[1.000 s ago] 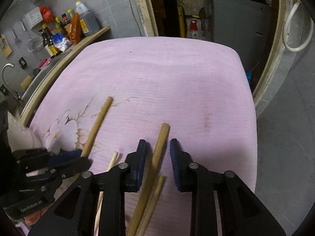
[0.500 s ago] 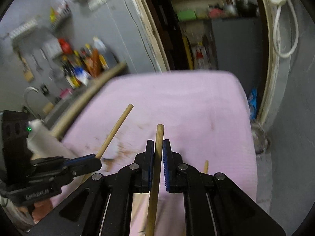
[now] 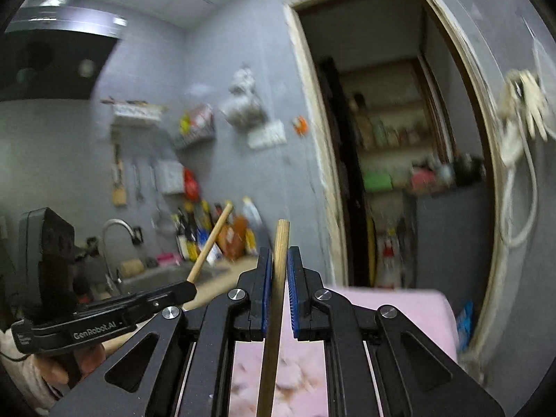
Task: Organize utensils
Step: 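Lift both chopsticks upright and carry them over the white caddy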
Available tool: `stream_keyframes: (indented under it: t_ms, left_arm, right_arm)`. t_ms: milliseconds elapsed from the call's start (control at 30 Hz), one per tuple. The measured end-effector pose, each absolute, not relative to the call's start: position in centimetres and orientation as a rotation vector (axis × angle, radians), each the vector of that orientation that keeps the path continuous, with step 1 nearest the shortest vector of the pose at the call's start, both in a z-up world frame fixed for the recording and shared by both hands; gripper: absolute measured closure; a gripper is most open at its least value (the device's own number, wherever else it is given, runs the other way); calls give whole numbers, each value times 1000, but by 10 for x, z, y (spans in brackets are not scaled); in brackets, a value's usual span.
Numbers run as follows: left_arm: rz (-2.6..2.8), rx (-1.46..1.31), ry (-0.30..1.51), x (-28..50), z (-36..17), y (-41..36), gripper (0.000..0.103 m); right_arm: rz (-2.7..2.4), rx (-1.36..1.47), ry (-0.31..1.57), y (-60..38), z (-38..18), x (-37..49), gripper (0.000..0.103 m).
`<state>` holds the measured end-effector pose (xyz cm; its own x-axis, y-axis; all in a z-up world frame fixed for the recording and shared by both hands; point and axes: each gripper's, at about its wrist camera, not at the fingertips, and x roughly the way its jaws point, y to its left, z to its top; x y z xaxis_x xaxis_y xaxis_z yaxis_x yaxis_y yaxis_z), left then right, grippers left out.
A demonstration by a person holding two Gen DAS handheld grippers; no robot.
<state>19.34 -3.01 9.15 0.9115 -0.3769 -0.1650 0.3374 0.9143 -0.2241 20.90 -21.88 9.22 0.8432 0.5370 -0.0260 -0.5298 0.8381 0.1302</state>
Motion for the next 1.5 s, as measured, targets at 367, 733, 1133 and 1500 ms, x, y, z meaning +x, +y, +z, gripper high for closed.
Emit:
stream_keyframes:
  t_ms: [367,733,1133,1500]
  left_arm:
    - [-180,-371,26,187,123,107,98]
    - [-45,-600,-55,205,103,198,98]
    - [85,-631,-77,211,73,195,98]
    - [88,-636,-46,214,67,195,98]
  right_arm:
    - [710,304,-178,-144,133,221,96]
    - [582,464,-225,-102,112,238,96]
    - [355,449,-312,-96,100,230,96]
    - [143,329,-384,-76,113,213,96]
